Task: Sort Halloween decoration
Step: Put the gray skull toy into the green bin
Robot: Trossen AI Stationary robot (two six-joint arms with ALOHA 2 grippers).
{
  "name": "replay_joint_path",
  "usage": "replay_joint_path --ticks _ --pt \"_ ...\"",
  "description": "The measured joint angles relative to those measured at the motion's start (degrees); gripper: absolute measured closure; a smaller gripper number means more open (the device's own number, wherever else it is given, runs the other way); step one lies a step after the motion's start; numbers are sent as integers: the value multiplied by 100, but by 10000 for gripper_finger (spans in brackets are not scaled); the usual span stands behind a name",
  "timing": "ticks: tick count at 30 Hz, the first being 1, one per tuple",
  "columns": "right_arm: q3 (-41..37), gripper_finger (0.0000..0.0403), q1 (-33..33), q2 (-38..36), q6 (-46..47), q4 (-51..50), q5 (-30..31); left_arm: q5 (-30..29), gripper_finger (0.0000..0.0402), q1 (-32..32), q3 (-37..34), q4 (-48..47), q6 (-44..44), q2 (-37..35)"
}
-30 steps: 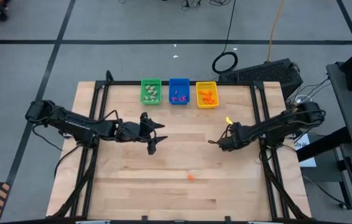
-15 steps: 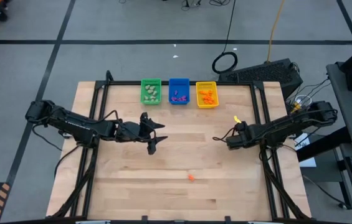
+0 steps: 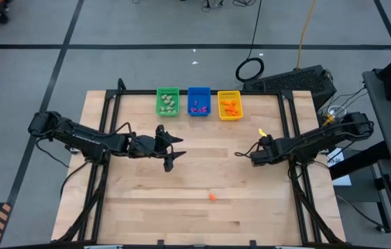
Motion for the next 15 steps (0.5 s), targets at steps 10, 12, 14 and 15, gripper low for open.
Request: replay_joint_path --ticks 10,12,14,15 --pt "296 335 58 3 -684 381 50 0 153 0 0 -6 1 0" --pt "336 335 143 1 -983 749 103 0 153 0 0 -8 0 0" --pt "383 336 247 3 -1321 1215 215 0 153 0 0 -6 0 0" --pt "401 336 300 1 -1515 1473 291 1 153 0 0 -5 0 -1"
